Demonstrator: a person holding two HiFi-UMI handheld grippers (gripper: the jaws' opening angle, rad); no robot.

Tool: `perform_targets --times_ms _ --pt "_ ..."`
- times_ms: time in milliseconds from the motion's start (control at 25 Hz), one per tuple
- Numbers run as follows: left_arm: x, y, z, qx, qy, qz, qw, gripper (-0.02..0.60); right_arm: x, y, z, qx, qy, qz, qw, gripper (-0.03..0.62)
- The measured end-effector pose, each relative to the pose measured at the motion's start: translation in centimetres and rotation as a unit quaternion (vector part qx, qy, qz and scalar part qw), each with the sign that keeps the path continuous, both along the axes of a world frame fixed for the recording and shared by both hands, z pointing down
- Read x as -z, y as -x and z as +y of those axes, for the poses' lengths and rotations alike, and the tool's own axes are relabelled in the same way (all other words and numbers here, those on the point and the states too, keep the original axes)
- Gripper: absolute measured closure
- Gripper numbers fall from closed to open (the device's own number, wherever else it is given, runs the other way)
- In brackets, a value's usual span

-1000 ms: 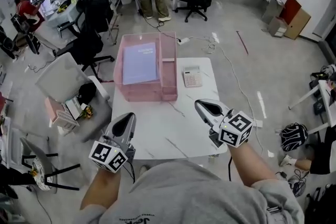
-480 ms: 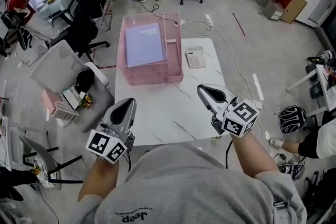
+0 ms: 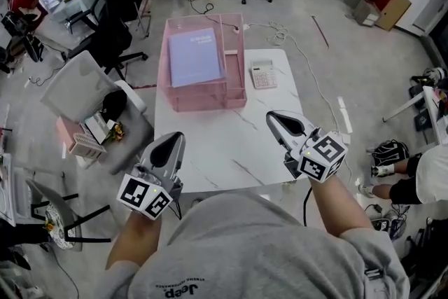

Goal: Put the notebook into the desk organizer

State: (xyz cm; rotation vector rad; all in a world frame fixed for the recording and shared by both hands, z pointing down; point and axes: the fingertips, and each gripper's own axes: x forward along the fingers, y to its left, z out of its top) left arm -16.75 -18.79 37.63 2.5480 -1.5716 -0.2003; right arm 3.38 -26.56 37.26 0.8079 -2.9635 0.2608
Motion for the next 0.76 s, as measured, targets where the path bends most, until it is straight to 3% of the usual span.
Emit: perform_targets --times_ms 760 --pt "0.03 -0.63 0.46 -0.005 -0.001 0.003 1.0 0.526 -0.31 -0.53 0.19 -0.008 -0.007 0.018 1.0 0.592"
